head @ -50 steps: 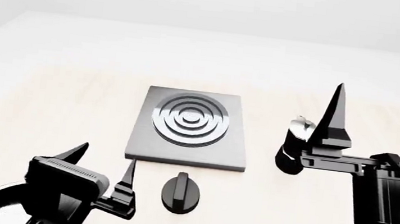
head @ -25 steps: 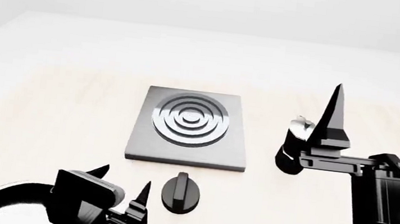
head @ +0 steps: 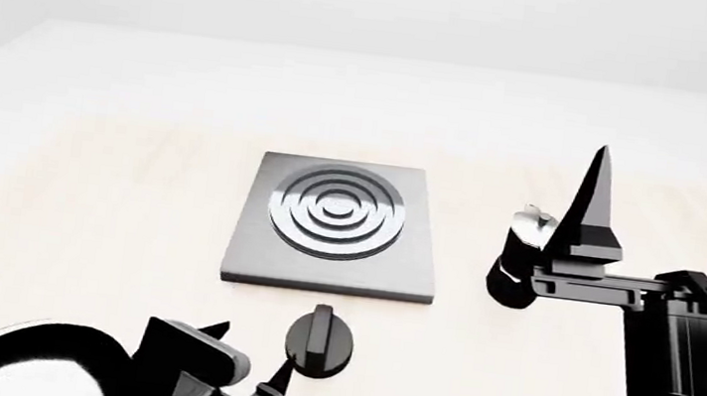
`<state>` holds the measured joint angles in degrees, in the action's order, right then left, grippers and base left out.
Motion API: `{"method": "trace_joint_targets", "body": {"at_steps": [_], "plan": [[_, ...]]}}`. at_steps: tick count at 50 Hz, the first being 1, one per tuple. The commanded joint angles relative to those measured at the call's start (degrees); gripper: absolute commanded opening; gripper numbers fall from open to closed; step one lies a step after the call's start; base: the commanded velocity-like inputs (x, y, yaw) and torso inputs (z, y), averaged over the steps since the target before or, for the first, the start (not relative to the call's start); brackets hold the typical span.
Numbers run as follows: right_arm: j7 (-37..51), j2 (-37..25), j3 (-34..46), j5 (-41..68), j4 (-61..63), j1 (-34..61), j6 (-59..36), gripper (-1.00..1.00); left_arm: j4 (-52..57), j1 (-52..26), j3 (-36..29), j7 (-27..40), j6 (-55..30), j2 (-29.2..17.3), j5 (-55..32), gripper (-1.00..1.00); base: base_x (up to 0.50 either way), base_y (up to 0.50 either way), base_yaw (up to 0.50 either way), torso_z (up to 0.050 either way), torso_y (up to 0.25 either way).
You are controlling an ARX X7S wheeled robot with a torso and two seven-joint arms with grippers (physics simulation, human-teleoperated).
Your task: Turn on the stove and put the moka pot on it.
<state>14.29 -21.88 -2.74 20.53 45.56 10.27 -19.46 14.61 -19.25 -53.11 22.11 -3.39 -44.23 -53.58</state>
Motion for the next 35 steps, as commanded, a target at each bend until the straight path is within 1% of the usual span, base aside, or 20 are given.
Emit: {"method": "trace_joint_targets", "body": {"at_steps": [1,35], "plan": [[0.2,-0.1,0.3,0.0,-0.2,0.0,0.2,1.0,-2.7,-0.3,-0.8,-2.5,-0.2,1.9,-0.3,1.0,0.0,0.0,0.0,0.0,0.0],[0.4,-0.6,1.1,0.0,-0.7,-0.3,0.9,1.0,-8.0,-4.9,-2.2,-3.5,-4.3,6.9,0.4,1.0,0.0,0.0,0.0,0.0,0.0]]}}
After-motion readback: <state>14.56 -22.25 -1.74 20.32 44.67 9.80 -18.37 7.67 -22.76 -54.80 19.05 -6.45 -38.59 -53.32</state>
